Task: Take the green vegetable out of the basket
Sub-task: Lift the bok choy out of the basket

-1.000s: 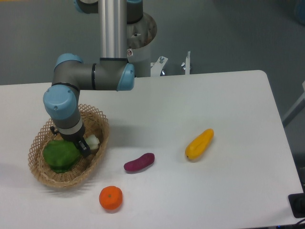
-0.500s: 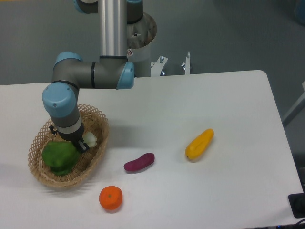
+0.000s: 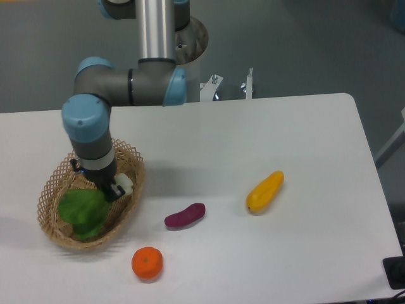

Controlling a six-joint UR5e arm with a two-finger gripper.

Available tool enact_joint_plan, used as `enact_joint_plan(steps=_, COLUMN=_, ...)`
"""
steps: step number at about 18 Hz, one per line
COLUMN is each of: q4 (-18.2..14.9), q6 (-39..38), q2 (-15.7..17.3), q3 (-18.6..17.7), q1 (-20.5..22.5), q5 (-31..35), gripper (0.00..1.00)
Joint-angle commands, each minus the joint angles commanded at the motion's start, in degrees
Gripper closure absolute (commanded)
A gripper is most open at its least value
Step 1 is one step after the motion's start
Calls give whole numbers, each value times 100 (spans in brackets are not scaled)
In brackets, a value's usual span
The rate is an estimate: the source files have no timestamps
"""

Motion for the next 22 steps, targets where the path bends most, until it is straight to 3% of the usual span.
enact_joint_plan(steps=13, q4=-18, q6=509, q2=53, q3=290, q1=1485, q5=79, gripper=83)
enact_joint_plan(steps=22, q4=-87, q6=1633, q2=-105, q3=597, q1=2619, q5=79, gripper=83)
